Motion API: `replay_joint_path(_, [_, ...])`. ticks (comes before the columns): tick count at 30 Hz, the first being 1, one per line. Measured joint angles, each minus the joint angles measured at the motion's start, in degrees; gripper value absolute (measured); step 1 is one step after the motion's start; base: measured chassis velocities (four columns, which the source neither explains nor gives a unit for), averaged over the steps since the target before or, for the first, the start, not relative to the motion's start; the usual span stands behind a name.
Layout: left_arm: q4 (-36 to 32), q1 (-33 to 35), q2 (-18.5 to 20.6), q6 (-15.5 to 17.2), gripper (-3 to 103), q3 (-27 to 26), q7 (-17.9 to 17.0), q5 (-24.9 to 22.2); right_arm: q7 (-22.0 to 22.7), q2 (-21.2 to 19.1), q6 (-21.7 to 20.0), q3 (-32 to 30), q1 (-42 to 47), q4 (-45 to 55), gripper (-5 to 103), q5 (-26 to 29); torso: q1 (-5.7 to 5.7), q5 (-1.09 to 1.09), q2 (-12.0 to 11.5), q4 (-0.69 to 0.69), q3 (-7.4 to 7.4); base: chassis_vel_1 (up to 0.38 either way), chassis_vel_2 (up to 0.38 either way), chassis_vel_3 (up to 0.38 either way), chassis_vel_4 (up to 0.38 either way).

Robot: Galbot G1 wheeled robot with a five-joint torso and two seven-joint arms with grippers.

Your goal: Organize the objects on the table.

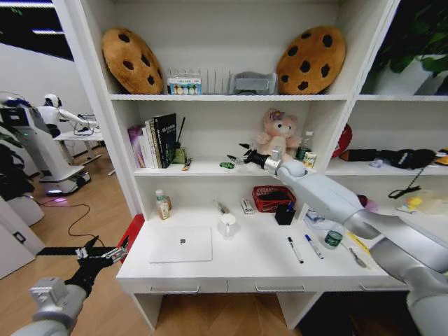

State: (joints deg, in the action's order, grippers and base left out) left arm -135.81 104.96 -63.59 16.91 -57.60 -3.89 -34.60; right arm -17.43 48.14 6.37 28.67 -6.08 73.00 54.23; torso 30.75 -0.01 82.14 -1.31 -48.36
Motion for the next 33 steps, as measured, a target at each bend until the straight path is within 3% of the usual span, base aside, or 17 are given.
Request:
replay_joint_path(1, [0.0,0.0,0.0,0.0,100,0.0,0.0,0.0,3.2,-1.9,-0.9,-1.9,1.7,3.8,100,-1.1,0.0,-0.01,0.0,0.0,0.0,0.0,0.0,0.0,0.0])
replay_joint_path(2, [0.0,0.0,0.0,0.0,100,0.0,0.0,0.0,3.2,-1.9,-0.9,-1.9,1.7,3.8,100,-1.1,0.0,-0.01,0.0,0.0,0.0,0.0,0.0,0.0,0.0])
replay_joint_path(4, [0.0,0.0,0.0,0.0,100,0.0,0.0,0.0,13.4,-7.7,-5.0,-7.6,7.2,12.9,100,-2.1,0.0,0.02,0.0,0.0,0.0,0.0,0.0,0.0,0.0])
replay_joint_path(5, [0.0,0.0,0.0,0.0,100,0.0,0.0,0.0,13.4,-7.7,-5.0,-7.6,7.2,12.9,100,-2.1,0.0,0.02,0.0,0.0,0.0,0.0,0.0,0.0,0.0])
replay_joint_path(6, [0.0,0.0,0.0,0.0,100,0.0,0.0,0.0,20.6,-12.2,-8.2,-12.2,12.3,19.4,100,-1.2,0.0,0.03,0.0,-0.04,0.0,0.0,0.0,0.0,0.0])
replay_joint_path(8, [0.0,0.0,0.0,0.0,100,0.0,0.0,0.0,23.4,-14.8,-9.8,-15.7,15.8,22.9,100,-0.7,0.0,0.04,0.0,-0.06,0.0,0.0,0.0,0.0,0.0])
replay_joint_path(10, [0.0,0.0,0.0,0.0,100,0.0,0.0,0.0,29.6,-22.8,-10.1,-26.8,29.4,30.5,100,-0.4,-0.02,0.02,0.0,-0.09,0.02,0.0,0.0,0.0,0.0])
replay_joint_path(11, [0.0,0.0,0.0,0.0,100,0.0,0.0,0.0,32.1,-25.1,-9.7,-31.4,35.2,32.6,100,-0.3,-0.01,0.09,0.0,-0.1,0.01,0.0,0.0,0.0,0.0])
replay_joint_path(12, [0.0,0.0,0.0,0.0,100,0.0,0.0,0.0,32.1,-25.1,-9.7,-31.4,35.2,32.6,100,-0.3,-0.01,0.09,0.0,-0.1,0.01,0.0,0.0,0.0,0.0])
replay_joint_path(13, [0.0,0.0,0.0,0.0,100,0.0,0.0,0.0,34.8,-26.3,-9.2,-38.6,42.7,34.9,100,-0.2,-0.01,0.02,0.0,-0.08,0.02,0.0,0.0,0.0,0.0])
replay_joint_path(20, [0.0,0.0,0.0,0.0,100,0.0,0.0,0.0,39.9,-22.0,-10.0,-55.4,61.7,40.6,100,-0.6,0.01,-0.02,0.0,0.04,0.0,0.0,0.0,0.0,0.0])
replay_joint_path(22, [0.0,0.0,0.0,0.0,100,0.0,0.0,0.0,39.9,-17.3,-10.1,-66.2,76.0,44.2,100,-3.1,0.01,0.04,0.0,0.01,0.0,0.0,0.0,0.0,0.0])
replay_joint_path(23, [0.0,0.0,0.0,0.0,100,0.0,0.0,0.0,39.9,-17.3,-10.1,-66.2,76.0,44.2,100,-3.1,0.01,0.04,0.0,0.01,0.0,0.0,0.0,0.0,0.0])
replay_joint_path(26, [0.0,0.0,0.0,0.0,100,0.0,0.0,0.0,36.6,-9.5,-8.2,-77.1,93.0,48.0,100,-7.7,0.0,0.03,0.0,-0.05,0.01,0.0,0.0,0.0,0.0])
replay_joint_path(27, [0.0,0.0,0.0,0.0,100,0.0,0.0,0.0,36.6,-9.5,-8.2,-77.1,93.0,48.0,100,-7.7,0.0,0.03,0.0,-0.05,0.01,0.0,0.0,0.0,0.0])
replay_joint_path(30, [0.0,0.0,0.0,0.0,100,0.0,0.0,0.0,33.4,-0.7,-5.0,-83.1,105.7,50.3,100,-12.1,-0.01,0.02,0.0,-0.06,0.01,0.0,0.0,0.0,0.0])
replay_joint_path(33, [0.0,0.0,0.0,0.0,100,0.0,0.0,0.0,31.4,3.5,-3.3,-84.5,110.0,51.5,100,-14.5,-0.01,-0.01,0.0,-0.02,0.01,0.0,0.0,0.0,0.0])
